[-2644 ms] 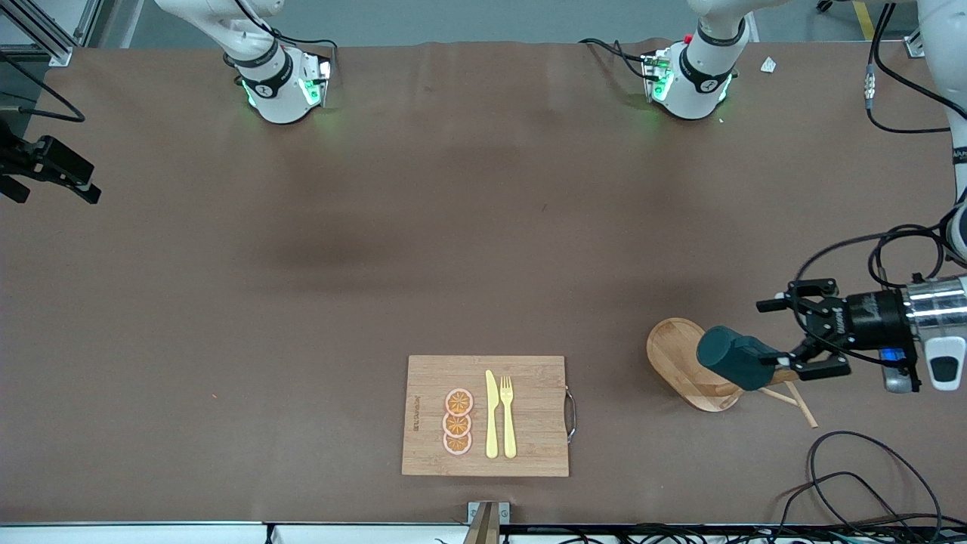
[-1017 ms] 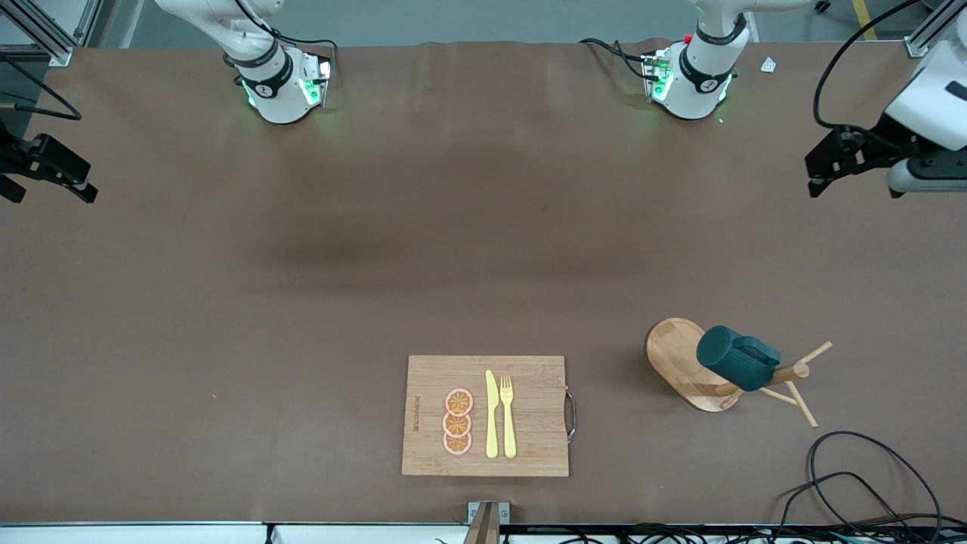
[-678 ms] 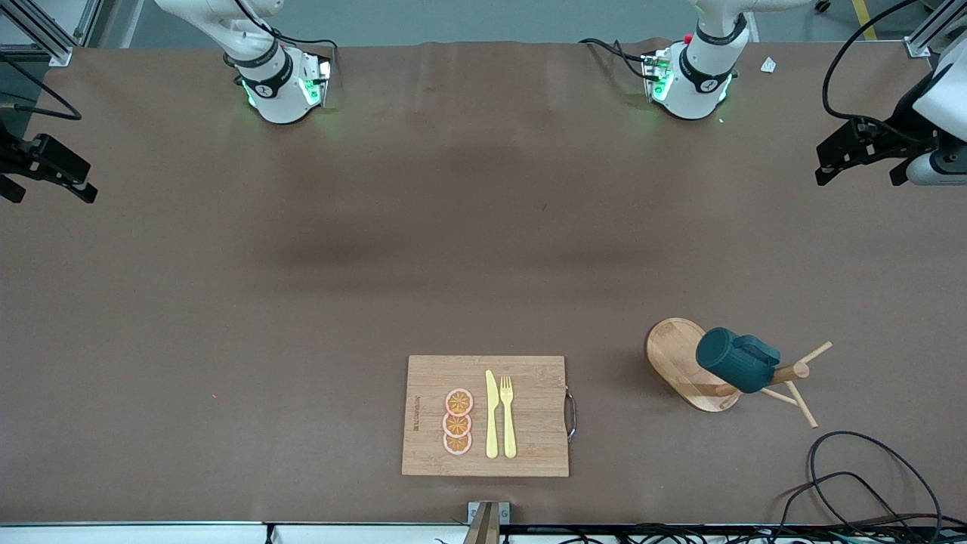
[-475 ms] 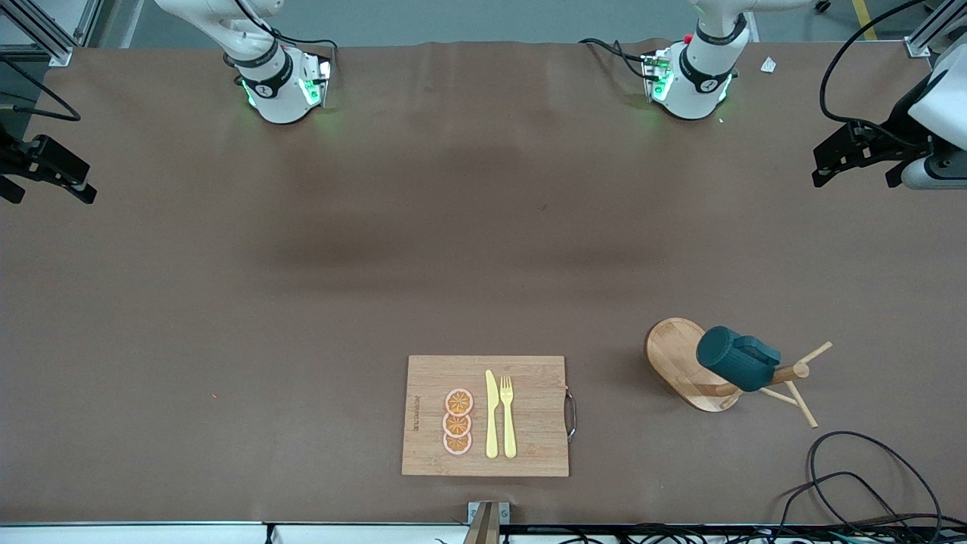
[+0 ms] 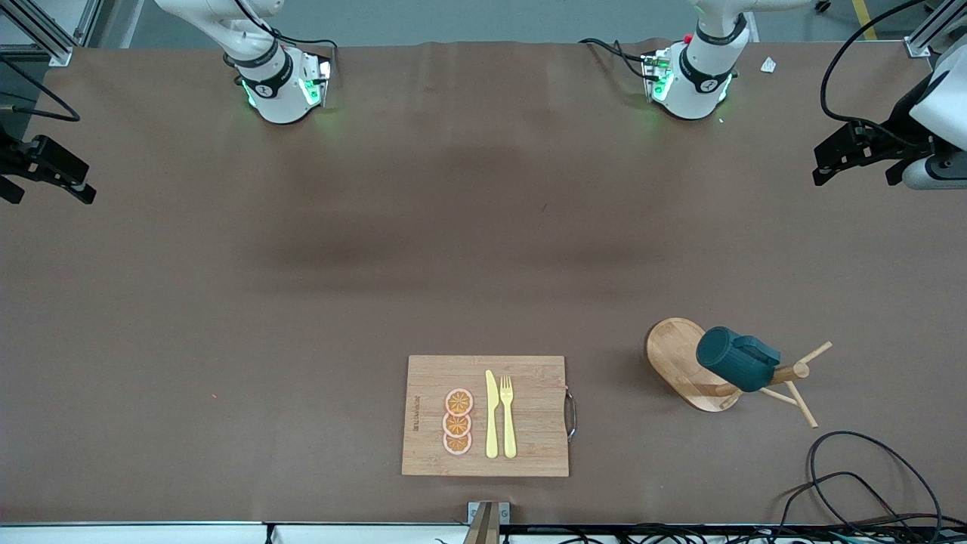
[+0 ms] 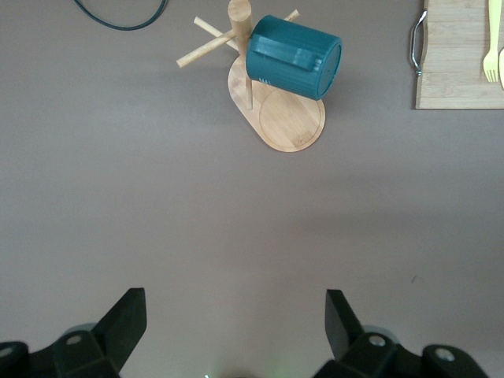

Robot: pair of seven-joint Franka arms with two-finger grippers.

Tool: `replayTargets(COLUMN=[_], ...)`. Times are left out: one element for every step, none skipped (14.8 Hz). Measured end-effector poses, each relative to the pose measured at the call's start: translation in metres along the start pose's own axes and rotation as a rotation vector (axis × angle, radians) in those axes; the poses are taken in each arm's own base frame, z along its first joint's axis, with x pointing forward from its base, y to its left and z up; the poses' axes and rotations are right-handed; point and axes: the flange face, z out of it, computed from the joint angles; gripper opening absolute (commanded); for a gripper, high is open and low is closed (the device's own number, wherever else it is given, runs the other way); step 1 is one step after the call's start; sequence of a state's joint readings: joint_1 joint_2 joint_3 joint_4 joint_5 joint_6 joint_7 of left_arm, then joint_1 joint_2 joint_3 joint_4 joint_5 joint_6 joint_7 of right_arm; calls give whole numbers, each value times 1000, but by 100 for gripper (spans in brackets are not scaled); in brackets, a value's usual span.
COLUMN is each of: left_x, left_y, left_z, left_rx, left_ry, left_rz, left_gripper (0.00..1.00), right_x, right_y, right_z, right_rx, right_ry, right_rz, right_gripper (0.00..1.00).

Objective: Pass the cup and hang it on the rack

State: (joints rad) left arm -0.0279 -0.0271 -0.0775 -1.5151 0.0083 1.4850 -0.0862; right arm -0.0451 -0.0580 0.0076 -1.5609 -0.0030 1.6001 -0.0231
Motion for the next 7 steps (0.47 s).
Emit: replayTargets(left_x=[0, 0, 0, 1, 1, 1, 0], left_y=[0, 0, 0, 0, 1, 3, 6], left_z=[0, 0, 1, 1, 1, -1, -3], left_rx=[0, 0, 0, 0, 0, 0, -1], left_ry=[0, -1, -2, -3, -2, 2, 6], left_rz=[0, 0, 0, 1, 3, 7, 11], left_gripper=[100, 100, 100, 100, 100, 100, 100], right_x=[0, 0, 0, 0, 0, 0, 0], right_y=[0, 0, 0, 1, 1, 1, 1], right_z=[0, 0, 0, 0, 0, 0, 0], right_rx=[0, 0, 0, 0, 0, 0, 0], right_ry=[0, 0, 0, 0, 0, 0, 0], right_rz=[0, 0, 1, 0, 0, 0, 0], right_gripper=[100, 100, 100, 100, 100, 100, 100])
